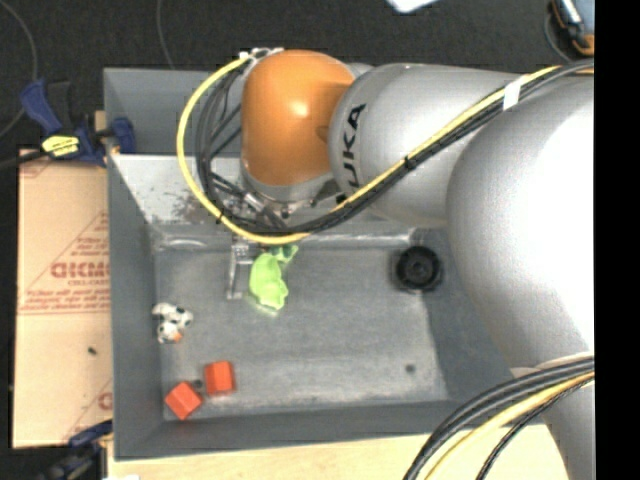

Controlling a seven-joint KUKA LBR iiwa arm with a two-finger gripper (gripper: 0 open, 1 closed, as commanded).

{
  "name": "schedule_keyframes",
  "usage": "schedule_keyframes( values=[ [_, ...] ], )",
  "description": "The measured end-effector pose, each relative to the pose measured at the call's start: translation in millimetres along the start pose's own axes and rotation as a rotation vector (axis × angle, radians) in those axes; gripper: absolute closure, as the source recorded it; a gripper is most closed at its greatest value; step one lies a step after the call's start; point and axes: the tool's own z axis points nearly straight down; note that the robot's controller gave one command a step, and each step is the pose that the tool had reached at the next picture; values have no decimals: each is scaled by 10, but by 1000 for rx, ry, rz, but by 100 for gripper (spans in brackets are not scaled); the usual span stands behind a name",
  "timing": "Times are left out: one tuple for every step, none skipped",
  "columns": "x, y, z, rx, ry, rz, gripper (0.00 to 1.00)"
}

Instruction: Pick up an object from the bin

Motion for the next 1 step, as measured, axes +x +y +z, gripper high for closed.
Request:
schedule_keyframes(
  values=[
    [-12,-9,-53,-1,-7,4,0]
  ],
)
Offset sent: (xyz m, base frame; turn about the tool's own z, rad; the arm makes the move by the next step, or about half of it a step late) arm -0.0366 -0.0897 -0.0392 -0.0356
